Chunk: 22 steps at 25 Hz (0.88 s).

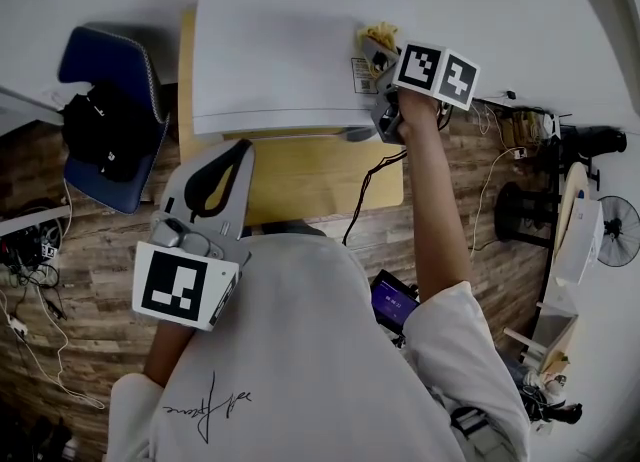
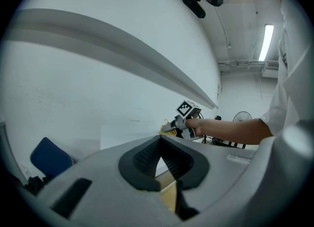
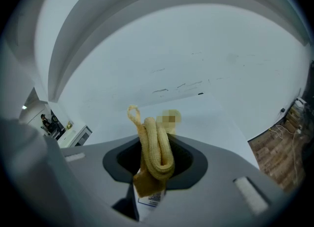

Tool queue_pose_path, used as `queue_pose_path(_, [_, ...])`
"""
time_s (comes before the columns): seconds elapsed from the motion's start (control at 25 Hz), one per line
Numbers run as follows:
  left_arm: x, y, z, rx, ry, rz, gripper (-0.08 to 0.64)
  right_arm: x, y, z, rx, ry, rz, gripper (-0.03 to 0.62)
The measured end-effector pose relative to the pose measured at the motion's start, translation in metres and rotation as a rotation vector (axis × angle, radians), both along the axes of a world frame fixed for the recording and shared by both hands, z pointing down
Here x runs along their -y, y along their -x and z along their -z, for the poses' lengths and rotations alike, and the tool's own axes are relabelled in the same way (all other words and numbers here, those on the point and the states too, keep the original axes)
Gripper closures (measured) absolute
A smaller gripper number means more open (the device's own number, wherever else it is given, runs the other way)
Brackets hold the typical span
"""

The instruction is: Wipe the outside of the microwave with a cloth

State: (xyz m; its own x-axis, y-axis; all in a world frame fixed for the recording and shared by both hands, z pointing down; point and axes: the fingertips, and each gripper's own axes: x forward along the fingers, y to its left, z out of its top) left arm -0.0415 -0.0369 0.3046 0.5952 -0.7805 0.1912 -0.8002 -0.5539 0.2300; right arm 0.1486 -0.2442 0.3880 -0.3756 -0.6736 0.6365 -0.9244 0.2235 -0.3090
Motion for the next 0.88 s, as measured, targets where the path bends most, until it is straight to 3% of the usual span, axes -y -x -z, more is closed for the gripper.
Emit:
queue_pose_path(0.48, [-0.01,0.022,0.004,-0.003,-0.012,0.025,0.568,-0.011,0.084,0.003,0.054,0.012,0.134,0.474])
queue_pose_path(0.88, [-0.021,0.045,0.01,-0.037,-0.003,0.107,0.568,-0.017,0.15,0.004,0.07,0.01,0.238,0.473])
